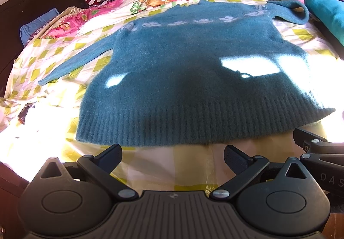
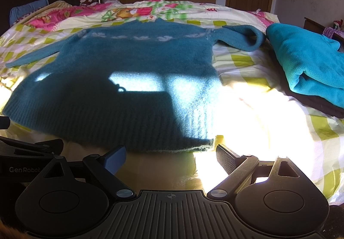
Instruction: Fold small clothes
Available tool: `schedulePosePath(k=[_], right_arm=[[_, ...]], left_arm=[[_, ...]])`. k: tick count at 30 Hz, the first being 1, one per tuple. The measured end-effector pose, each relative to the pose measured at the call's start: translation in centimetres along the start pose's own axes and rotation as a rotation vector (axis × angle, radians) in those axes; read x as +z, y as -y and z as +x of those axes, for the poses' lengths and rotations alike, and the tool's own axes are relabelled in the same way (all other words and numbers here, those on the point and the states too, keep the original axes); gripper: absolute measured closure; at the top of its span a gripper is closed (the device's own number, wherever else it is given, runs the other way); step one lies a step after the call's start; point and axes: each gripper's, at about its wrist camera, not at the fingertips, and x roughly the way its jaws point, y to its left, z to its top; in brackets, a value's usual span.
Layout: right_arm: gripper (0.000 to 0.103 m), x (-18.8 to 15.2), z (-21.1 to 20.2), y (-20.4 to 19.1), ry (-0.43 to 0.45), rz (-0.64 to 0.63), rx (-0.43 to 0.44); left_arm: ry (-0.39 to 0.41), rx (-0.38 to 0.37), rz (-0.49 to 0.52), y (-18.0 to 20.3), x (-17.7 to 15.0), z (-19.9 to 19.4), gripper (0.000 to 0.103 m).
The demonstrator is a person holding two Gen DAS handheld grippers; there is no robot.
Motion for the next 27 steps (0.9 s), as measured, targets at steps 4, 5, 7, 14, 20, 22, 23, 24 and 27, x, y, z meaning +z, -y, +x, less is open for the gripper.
schedulePosePath(k=[4, 5, 7, 14, 20, 22, 23, 24, 27], right_arm=[[0.012, 1.1, -0.6, 0.4, 0.045, -0.011, 0.008], [0.012, 1.5, -0.7, 0.6, 0.062, -0.01, 0.0], [0.012, 2.9, -0.3, 1.3, 0.077, 0.01, 0.0], [0.019, 5.0, 4.2, 2.5, -0.006, 0.06, -0.008], [0.04, 5.0, 4.6, 3.4, -0.062, 0.055, -0.024], [0.04, 6.7, 4.3, 4.7, -0.017, 0.084, -0.047], [0.04, 7.5, 4.4, 5.1, -0.001, 0.093, -0.059], [0.04, 8.6, 4.9, 5.7, 0.021, 0.103, -0.072], [0.04, 11.2, 6.9, 6.9, 0.067, 0.096, -0.136]], left_arm=[[0.035, -0.012, 0.001, -0.4, 0.6, -0.5, 0.0], [0.049, -0.014, 0.002, -0.6, 1.0, -0.7, 0.0], [0.077, -0.022, 0.008, -0.9, 2.0, -0.7, 0.0], [0.145, -0.064, 0.001, -1.1, 5.6, 2.5, 0.0], [0.015, -0.141, 0.053, 0.2, 4.1, 6.3, 0.0], [0.028, -0.15, 0.057, 0.1, 4.2, 5.9, 0.0], [0.034, -0.158, 0.052, 0.0, 4.6, 5.8, 0.0], [0.048, -0.167, 0.039, -0.3, 5.0, 5.6, 0.0], [0.112, -0.19, 0.011, -0.6, 7.0, 5.3, 0.0]])
